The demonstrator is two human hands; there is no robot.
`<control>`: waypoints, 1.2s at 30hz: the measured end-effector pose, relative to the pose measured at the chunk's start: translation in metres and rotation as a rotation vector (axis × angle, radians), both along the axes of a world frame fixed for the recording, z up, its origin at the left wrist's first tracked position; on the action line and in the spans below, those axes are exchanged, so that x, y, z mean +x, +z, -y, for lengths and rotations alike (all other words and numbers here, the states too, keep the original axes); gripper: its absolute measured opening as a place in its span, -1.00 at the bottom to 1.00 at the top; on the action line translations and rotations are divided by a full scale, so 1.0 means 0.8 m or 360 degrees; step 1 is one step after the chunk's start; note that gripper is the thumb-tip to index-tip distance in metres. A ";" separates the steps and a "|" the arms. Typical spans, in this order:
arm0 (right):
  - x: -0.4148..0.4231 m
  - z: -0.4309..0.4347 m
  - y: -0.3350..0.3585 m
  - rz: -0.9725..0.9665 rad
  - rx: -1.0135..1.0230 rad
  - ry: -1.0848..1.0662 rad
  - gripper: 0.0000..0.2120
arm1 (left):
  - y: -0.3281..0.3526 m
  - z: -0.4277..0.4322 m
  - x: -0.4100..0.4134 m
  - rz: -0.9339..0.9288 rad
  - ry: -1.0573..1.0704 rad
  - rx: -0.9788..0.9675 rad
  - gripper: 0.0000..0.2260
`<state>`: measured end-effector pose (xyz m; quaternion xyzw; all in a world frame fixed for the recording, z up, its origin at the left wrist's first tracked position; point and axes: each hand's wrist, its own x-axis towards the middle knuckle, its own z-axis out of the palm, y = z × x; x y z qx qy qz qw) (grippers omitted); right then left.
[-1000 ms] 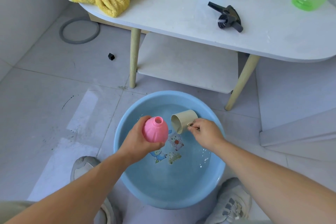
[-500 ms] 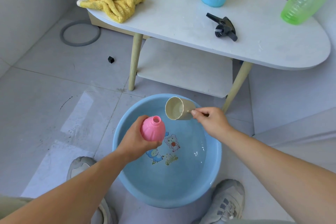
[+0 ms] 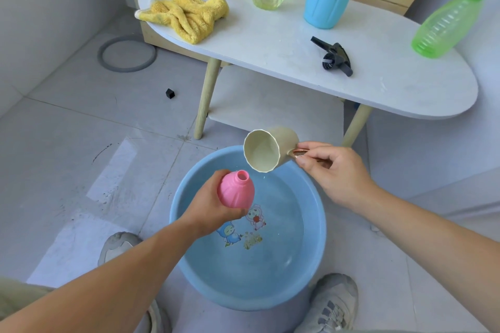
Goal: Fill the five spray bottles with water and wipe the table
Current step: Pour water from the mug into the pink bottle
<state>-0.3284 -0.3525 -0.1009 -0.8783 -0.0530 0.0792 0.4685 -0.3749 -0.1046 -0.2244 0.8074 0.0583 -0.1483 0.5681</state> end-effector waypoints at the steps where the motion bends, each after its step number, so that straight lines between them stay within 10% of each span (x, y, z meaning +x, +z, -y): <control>1: -0.002 0.000 0.002 0.0027 -0.0019 0.0017 -0.91 | 0.000 0.000 0.000 0.0003 -0.0001 0.0000 -0.27; 36: -0.010 -0.009 0.013 0.0506 -0.0447 0.0387 -0.82 | -0.003 0.003 0.006 0.0018 -0.0002 -0.0009 -0.26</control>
